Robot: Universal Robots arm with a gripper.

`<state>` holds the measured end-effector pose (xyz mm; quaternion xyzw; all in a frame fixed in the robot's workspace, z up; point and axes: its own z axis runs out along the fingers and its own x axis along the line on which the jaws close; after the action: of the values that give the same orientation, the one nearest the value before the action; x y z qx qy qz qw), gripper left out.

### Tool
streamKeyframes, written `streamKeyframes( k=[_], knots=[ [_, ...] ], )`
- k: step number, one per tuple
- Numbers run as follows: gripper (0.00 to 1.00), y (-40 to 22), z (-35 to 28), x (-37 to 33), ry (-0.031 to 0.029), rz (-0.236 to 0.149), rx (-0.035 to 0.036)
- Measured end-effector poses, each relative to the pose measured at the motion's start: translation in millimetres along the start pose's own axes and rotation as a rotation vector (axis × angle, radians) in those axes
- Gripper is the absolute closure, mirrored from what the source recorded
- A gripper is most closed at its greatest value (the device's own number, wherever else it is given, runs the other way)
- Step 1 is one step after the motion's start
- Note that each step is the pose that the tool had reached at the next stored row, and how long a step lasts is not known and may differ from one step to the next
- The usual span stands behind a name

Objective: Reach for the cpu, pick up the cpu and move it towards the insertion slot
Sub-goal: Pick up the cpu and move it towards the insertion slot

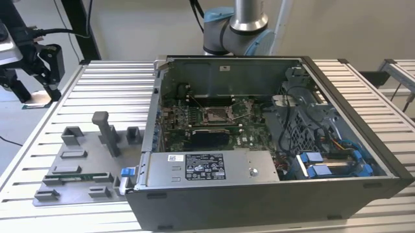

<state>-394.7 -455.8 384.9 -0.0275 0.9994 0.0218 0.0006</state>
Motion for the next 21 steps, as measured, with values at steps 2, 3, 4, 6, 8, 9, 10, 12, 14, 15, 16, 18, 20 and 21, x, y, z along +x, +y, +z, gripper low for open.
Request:
streamKeyframes(
  k=[2, 3, 4, 6, 8, 9, 10, 12, 14, 15, 16, 18, 20, 21],
  knots=[
    [1.00, -0.2, -0.3, -1.9, 0.0004, 0.000, 0.0002],
    [1.00, -0.2, -0.1, -3.5, 0.0003, 0.000, 0.0001],
    [1.00, -0.3, -0.1, -5.4, 0.0002, 0.000, 0.0002],
    [1.00, -0.5, -0.1, -9.3, 0.0001, 0.000, 0.0001],
    [1.00, -0.8, -0.1, -13.7, 0.0001, 0.000, 0.0000],
    [1.00, -0.9, 0.0, -16.3, 0.0000, 0.000, 0.0000],
    [1.00, -1.1, -0.1, -19.1, 0.0002, 0.000, 0.0001],
    [1.00, -1.4, -0.1, -24.8, 0.0002, 0.000, 0.0001],
    [1.00, -1.7, -0.1, -31.0, 0.0002, 0.000, 0.0001],
    [1.00, -1.9, -0.1, -33.8, 0.0001, 0.000, 0.0001],
    [1.00, -2.0, -0.1, -36.3, 0.0001, 0.000, 0.0001],
    [1.00, -2.3, -0.1, -41.1, 0.0002, 0.000, 0.0001],
    [1.00, -2.5, -0.1, -46.2, 0.0002, 0.000, 0.0001],
    [1.00, -2.7, -0.1, -48.4, 0.0001, 0.000, 0.0001]
  ],
)
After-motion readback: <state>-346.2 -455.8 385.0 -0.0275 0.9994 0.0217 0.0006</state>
